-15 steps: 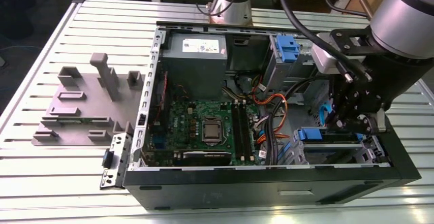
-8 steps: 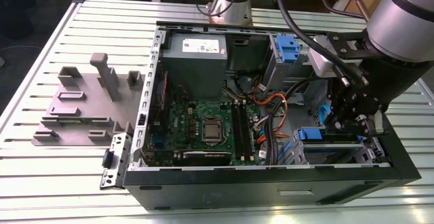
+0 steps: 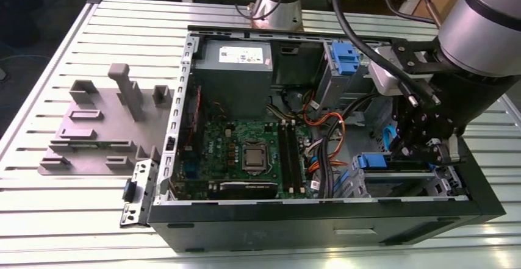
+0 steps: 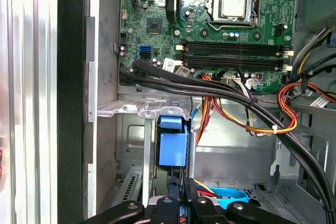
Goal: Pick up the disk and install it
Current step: 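Insert the second disk wire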
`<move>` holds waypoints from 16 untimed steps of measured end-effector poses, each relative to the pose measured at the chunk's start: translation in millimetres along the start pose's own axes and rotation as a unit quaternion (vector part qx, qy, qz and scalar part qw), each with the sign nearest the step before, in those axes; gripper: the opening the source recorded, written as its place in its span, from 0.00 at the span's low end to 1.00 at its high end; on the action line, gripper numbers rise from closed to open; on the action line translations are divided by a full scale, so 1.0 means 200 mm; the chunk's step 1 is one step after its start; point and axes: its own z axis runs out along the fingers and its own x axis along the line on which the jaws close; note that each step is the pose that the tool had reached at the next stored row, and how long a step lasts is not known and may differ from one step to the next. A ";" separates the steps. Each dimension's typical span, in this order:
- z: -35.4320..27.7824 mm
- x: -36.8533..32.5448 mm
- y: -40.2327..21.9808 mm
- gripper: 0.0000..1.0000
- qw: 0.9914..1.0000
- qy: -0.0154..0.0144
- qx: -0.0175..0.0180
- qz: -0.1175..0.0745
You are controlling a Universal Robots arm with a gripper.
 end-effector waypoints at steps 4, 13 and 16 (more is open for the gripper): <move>0.005 0.002 0.000 0.16 1.000 0.000 0.001 0.000; 0.021 0.010 0.002 0.16 1.000 0.000 0.002 0.000; 0.024 0.012 0.003 0.16 1.000 0.000 0.003 0.000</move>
